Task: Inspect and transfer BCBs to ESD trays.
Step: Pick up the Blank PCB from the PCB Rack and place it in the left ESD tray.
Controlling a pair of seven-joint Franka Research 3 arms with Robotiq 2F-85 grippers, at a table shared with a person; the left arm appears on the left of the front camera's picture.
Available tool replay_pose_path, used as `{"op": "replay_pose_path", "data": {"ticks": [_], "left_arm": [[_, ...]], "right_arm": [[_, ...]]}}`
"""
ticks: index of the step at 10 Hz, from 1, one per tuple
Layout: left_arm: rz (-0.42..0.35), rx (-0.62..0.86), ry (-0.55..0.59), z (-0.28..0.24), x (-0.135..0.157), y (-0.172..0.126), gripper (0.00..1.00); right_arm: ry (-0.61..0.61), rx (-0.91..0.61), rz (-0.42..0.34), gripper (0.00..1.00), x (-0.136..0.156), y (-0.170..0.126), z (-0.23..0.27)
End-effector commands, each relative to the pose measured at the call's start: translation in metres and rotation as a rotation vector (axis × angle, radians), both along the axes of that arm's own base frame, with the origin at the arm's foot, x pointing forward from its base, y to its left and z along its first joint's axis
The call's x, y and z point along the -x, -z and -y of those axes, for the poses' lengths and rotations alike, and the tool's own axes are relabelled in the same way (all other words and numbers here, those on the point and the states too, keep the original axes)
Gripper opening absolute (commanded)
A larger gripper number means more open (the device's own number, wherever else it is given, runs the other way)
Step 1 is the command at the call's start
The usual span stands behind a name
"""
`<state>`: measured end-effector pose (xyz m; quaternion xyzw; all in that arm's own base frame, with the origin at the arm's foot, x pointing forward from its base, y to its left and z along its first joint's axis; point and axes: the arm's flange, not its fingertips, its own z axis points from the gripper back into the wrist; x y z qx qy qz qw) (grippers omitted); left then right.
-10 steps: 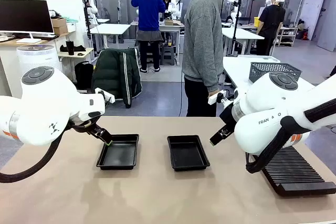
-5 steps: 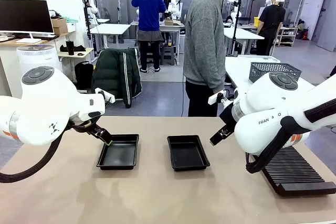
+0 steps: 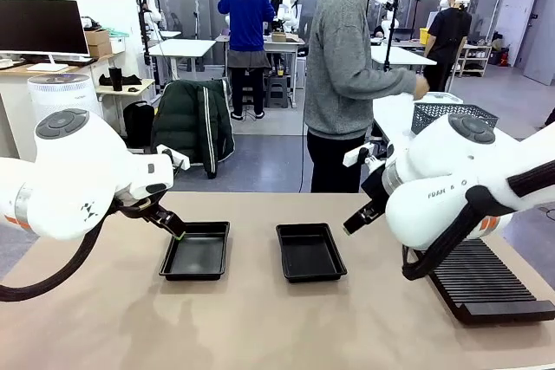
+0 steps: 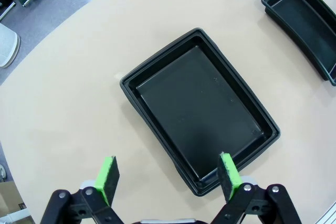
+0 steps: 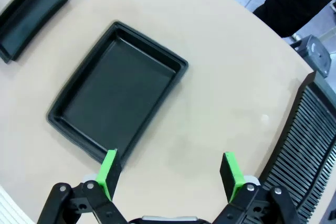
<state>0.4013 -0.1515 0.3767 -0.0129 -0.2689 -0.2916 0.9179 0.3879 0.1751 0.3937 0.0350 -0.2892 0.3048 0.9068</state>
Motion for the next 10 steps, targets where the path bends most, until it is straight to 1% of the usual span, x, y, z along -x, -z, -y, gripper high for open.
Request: {"op": "replay_pose_path", "data": {"ticks": [1,3,4,5,6,7,8,10], "left_arm": [[-0.032,0.052,0.006,-0.008,0.015,-0.031,1.00],[-0.094,0.154,0.002,-0.012,0.025,-0.059,1.00],[-0.149,0.244,0.001,-0.016,0.032,-0.074,1.00],[-0.196,0.331,0.004,-0.020,0.037,-0.082,1.00],[-0.227,0.409,0.001,-0.026,0.042,-0.093,1.00],[-0.268,0.452,0.009,-0.033,0.046,-0.104,1.00],[-0.288,0.507,0.006,-0.041,0.049,-0.114,1.00],[-0.309,0.632,-0.010,-0.065,0.055,-0.131,1.00]], "right_arm": [[-0.006,-0.086,-0.031,1.00,0.024,-0.042,0.007],[-0.002,-0.128,-0.056,1.00,0.040,-0.078,0.014],[0.000,-0.156,-0.085,1.00,0.049,-0.095,0.022],[-0.017,-0.212,-0.132,1.00,0.056,-0.108,0.031],[-0.033,-0.273,-0.187,1.00,0.063,-0.119,0.043],[-0.050,-0.346,-0.233,1.00,0.071,-0.129,0.058],[-0.057,-0.404,-0.272,1.00,0.078,-0.138,0.073],[-0.045,-0.520,-0.308,1.00,0.089,-0.152,0.111]]}}
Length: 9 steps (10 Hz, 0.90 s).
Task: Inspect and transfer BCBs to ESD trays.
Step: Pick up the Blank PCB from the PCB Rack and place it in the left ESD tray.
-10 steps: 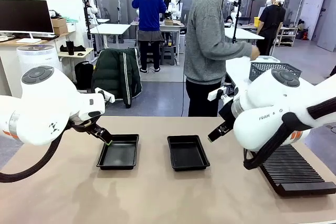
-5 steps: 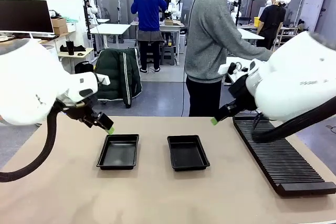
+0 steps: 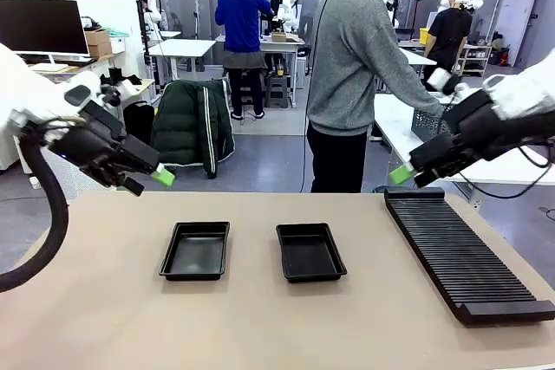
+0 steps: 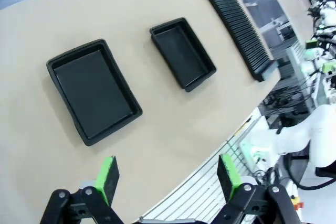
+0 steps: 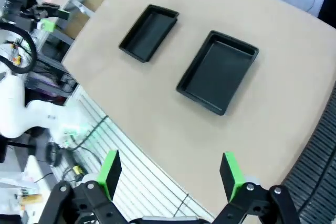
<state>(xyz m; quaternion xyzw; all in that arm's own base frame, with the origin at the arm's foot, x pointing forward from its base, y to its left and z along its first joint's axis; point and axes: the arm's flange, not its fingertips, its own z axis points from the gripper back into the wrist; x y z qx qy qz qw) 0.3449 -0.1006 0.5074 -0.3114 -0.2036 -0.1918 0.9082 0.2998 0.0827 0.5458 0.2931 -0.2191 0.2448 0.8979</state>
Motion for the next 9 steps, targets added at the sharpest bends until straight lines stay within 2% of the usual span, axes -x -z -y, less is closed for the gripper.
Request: {"op": "replay_pose_path", "data": {"ticks": [1,5,7,9], "left_arm": [[-0.013,0.111,-0.006,-0.028,0.002,-0.010,1.00],[-0.061,0.348,-0.007,-0.089,-0.005,-0.027,1.00],[-0.048,0.470,0.011,-0.118,-0.011,-0.026,1.00],[-0.077,0.548,0.016,-0.142,-0.020,-0.019,1.00]], "right_arm": [[0.022,-0.109,-0.052,1.00,0.005,-0.004,0.039],[0.046,-0.390,-0.187,1.00,0.001,-0.003,0.121],[0.011,-0.509,-0.286,1.00,-0.013,0.003,0.154],[0.018,-0.577,-0.398,1.00,-0.029,0.012,0.185]]}}
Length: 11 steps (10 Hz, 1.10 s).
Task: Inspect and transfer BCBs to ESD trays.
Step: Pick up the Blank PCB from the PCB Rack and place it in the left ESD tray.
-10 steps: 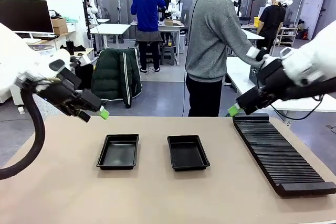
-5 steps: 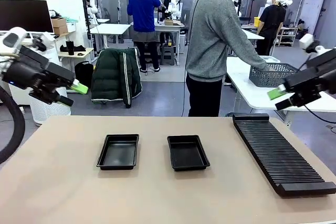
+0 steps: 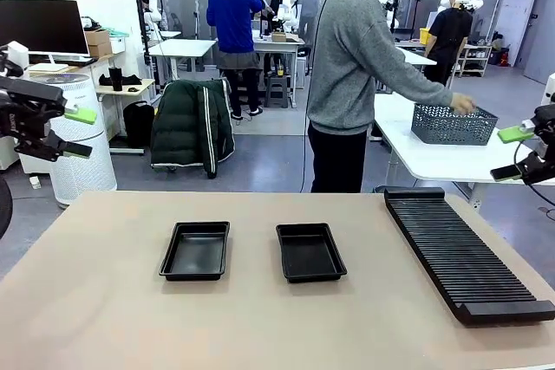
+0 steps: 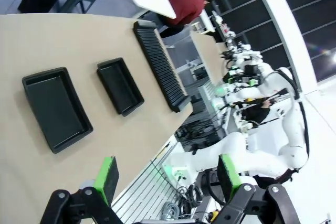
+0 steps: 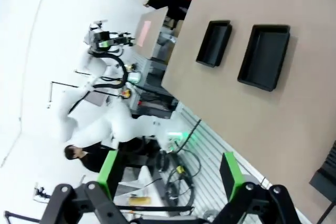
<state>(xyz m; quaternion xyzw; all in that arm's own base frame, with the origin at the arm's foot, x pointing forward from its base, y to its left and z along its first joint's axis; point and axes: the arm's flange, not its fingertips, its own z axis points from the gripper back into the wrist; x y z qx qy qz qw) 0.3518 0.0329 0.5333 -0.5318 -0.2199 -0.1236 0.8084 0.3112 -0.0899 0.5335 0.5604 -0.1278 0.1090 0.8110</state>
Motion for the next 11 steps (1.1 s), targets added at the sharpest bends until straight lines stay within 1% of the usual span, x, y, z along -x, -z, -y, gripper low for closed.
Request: {"op": "replay_pose_path", "data": {"ticks": [1,2,4,5,6,7,8,10,11], "left_arm": [[-0.016,0.100,0.048,-0.018,-0.015,0.011,1.00],[-0.049,0.157,0.066,-0.029,-0.016,0.017,1.00],[-0.116,0.175,0.049,-0.038,-0.018,0.040,1.00],[-0.107,0.207,0.055,-0.043,-0.019,0.047,1.00],[-0.088,0.232,0.072,-0.047,-0.019,0.051,1.00],[-0.083,0.256,0.110,-0.051,-0.019,0.056,1.00],[-0.096,0.271,0.118,-0.058,-0.019,0.063,1.00],[-0.086,0.293,0.127,-0.062,-0.020,0.066,1.00],[-0.100,0.283,0.140,-0.063,-0.019,0.067,1.00]], "right_arm": [[-0.040,-0.040,-0.088,1.00,-0.025,0.004,0.023],[-0.060,-0.049,-0.138,1.00,-0.033,0.008,0.031],[-0.040,-0.114,-0.154,1.00,-0.043,0.012,0.046],[-0.037,-0.154,-0.180,1.00,-0.047,0.017,0.056],[-0.057,-0.194,-0.221,1.00,-0.052,0.024,0.061],[-0.037,-0.244,-0.227,1.00,-0.054,0.026,0.068],[-0.034,-0.240,-0.238,1.00,-0.055,0.026,0.070],[0.007,-0.242,-0.274,1.00,-0.062,0.032,0.074],[0.001,-0.262,-0.273,1.00,-0.064,0.036,0.076]]}}
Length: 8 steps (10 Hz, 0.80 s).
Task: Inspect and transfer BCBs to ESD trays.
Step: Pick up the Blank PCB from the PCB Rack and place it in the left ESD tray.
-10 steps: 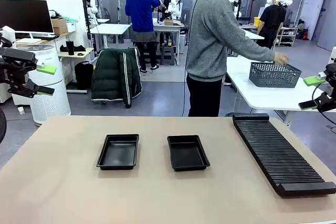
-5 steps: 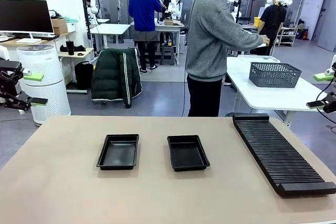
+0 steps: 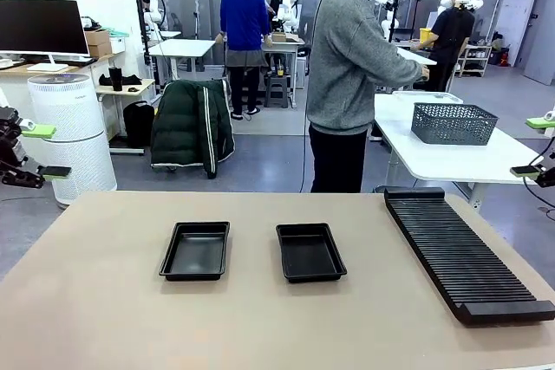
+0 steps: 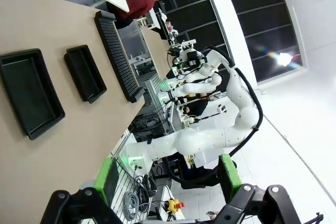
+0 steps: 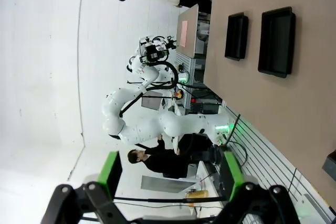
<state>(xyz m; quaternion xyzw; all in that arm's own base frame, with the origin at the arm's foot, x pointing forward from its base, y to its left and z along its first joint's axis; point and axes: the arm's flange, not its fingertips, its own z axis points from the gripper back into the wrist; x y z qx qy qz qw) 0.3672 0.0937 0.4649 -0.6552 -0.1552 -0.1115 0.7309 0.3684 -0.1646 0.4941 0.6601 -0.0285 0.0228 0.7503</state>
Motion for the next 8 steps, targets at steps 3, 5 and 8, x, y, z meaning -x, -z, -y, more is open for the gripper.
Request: {"op": "replay_pose_path", "data": {"ticks": [3,5,8], "left_arm": [[0.044,0.028,-0.005,-0.0110,-0.0067,-0.0044,1.00],[-0.004,0.003,-0.001,-0.0045,-0.0020,0.0001,1.00],[-0.004,0.003,-0.001,-0.0045,-0.0020,0.0001,1.00]], "right_arm": [[0.030,-0.021,-0.022,1.00,-0.0103,0.0033,0.0016],[0.003,-0.005,-0.016,1.00,-0.0040,0.0067,0.0010],[0.003,-0.005,-0.016,1.00,-0.0040,0.0067,0.0010]]}}
